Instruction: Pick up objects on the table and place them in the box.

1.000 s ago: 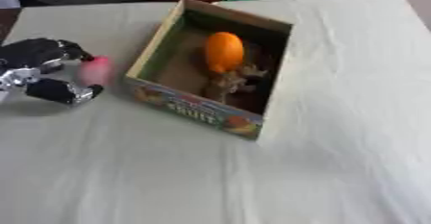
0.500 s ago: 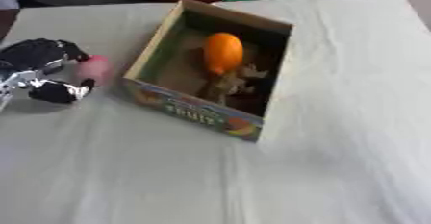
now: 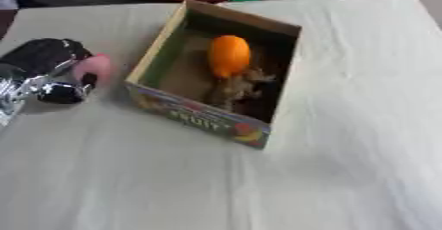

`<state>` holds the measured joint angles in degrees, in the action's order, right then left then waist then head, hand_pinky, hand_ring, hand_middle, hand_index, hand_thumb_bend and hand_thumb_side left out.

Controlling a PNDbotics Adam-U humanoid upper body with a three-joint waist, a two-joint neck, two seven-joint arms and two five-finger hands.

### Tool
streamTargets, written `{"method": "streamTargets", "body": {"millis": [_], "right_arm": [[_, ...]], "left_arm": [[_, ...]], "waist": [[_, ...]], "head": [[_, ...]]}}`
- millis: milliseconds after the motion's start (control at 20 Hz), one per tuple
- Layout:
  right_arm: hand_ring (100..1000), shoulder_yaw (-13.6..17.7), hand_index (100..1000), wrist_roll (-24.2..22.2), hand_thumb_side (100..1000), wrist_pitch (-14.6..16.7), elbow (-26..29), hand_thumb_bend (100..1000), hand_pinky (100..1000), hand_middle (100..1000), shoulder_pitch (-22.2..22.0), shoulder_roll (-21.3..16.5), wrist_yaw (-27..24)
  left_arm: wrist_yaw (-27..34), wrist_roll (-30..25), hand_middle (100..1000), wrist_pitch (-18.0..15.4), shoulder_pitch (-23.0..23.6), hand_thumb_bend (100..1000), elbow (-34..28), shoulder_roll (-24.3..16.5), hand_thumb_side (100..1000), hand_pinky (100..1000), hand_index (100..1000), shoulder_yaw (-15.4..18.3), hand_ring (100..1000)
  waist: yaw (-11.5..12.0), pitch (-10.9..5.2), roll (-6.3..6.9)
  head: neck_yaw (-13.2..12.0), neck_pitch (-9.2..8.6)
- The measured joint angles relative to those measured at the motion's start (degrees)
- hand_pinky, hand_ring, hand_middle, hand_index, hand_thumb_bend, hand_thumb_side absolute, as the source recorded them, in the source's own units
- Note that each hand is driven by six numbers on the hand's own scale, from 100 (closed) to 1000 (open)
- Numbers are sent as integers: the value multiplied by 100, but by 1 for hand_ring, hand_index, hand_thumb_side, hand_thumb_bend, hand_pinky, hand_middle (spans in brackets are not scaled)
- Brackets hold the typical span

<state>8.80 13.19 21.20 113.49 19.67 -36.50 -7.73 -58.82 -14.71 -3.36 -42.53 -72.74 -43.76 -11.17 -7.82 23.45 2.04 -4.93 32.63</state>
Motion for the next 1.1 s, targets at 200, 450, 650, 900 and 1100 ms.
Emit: {"method": "streamTargets", "body": {"millis": [200,450,650,900,1100], "right_arm": [[1000,1,813,-20,834,-19,0,100,750,610,-5,13,0],[1000,1,813,-40,839,-47,0,100,751,610,-34,42,0],[1000,1,813,-48,835,-69,0,100,751,611,-49,47,-21],[1000,1,814,-48,838,-69,0,100,752,612,-50,47,-83],[1000,0,814,-58,843,-80,0,100,752,612,-53,47,-131]], "left_arm": [[42,275,511,118,-8,100,40,50,221,424,608,9,599],[400,513,438,266,3,100,-13,52,247,371,515,7,531],[625,798,358,397,11,100,-114,52,271,320,425,1,471],[723,1359,298,584,17,100,-210,51,294,274,366,-27,416],[755,1619,312,626,19,100,-334,46,309,277,400,-71,409]], "waist": [[0,11,5],[11,3,10],[18,-64,13],[36,-154,12],[44,-212,14]], "head": [[0,0],[2,3],[8,11],[35,49],[57,63]]}}
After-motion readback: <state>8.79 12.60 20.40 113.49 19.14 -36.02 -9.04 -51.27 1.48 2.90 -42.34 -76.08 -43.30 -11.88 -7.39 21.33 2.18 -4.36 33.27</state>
